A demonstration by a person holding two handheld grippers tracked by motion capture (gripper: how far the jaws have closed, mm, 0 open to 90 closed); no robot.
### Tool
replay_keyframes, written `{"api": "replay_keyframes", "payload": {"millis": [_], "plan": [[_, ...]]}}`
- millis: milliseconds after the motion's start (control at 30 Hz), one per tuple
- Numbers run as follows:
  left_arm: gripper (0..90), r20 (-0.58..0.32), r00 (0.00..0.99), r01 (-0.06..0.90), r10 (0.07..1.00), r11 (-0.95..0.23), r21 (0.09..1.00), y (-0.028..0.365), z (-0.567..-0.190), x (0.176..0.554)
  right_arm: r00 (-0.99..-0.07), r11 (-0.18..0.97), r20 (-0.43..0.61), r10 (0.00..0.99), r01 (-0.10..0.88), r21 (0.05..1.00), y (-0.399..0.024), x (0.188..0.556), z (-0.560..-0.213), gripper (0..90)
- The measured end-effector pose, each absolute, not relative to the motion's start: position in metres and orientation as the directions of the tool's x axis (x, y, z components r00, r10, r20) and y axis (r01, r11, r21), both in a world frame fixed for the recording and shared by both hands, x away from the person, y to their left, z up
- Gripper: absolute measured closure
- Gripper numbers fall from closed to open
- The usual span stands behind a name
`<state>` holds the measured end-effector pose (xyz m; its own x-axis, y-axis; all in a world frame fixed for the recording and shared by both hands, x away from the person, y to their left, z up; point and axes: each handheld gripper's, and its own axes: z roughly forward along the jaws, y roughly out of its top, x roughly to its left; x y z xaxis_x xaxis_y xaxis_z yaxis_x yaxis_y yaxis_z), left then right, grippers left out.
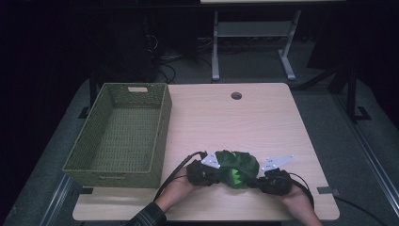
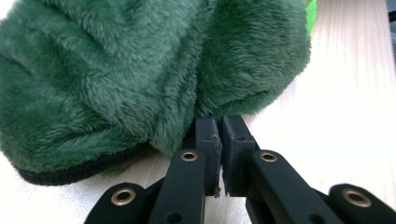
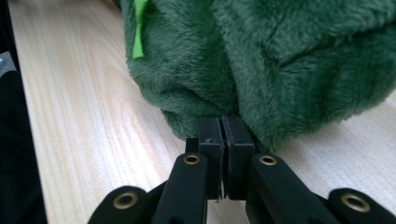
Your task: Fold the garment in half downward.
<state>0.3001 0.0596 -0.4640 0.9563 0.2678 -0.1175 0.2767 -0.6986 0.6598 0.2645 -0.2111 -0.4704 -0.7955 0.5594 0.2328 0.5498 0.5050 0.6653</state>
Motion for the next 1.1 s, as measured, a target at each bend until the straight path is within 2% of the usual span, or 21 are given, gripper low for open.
{"api": "replay_keyframes", "payload": {"millis": [167,400,700,833,967,1100], "plan": [[85.6,-0.125,0.953,0.288,0.276,-0.691,0.663,0.060,-0.464,0.299,-0.793,0.486,0.248,0.557,0.553,0.677,-0.213,0.265,-0.473,87.5],[69.2,-0.144,0.950,0.297,0.278,-0.659,0.691,0.068,-0.447,0.291,-0.807,0.469,0.223,0.547,0.516,0.717,-0.218,0.258,-0.458,72.6],[63.6,-0.150,0.952,0.288,0.266,-0.616,0.734,0.081,-0.423,0.277,-0.820,0.437,0.211,0.533,0.479,0.761,-0.229,0.243,-0.439,68.7],[63.7,-0.148,0.951,0.288,0.271,-0.608,0.739,0.086,-0.420,0.274,-0.830,0.443,0.199,0.521,0.462,0.768,-0.229,0.237,-0.431,68.1],[68.3,-0.141,0.951,0.284,0.274,-0.600,0.748,0.086,-0.416,0.275,-0.832,0.446,0.190,0.521,0.455,0.770,-0.229,0.235,-0.427,67.9],[76.4,-0.126,0.951,0.276,0.284,-0.588,0.760,0.081,-0.410,0.284,-0.827,0.435,0.183,0.532,0.452,0.779,-0.228,0.242,-0.423,76.3]]}}
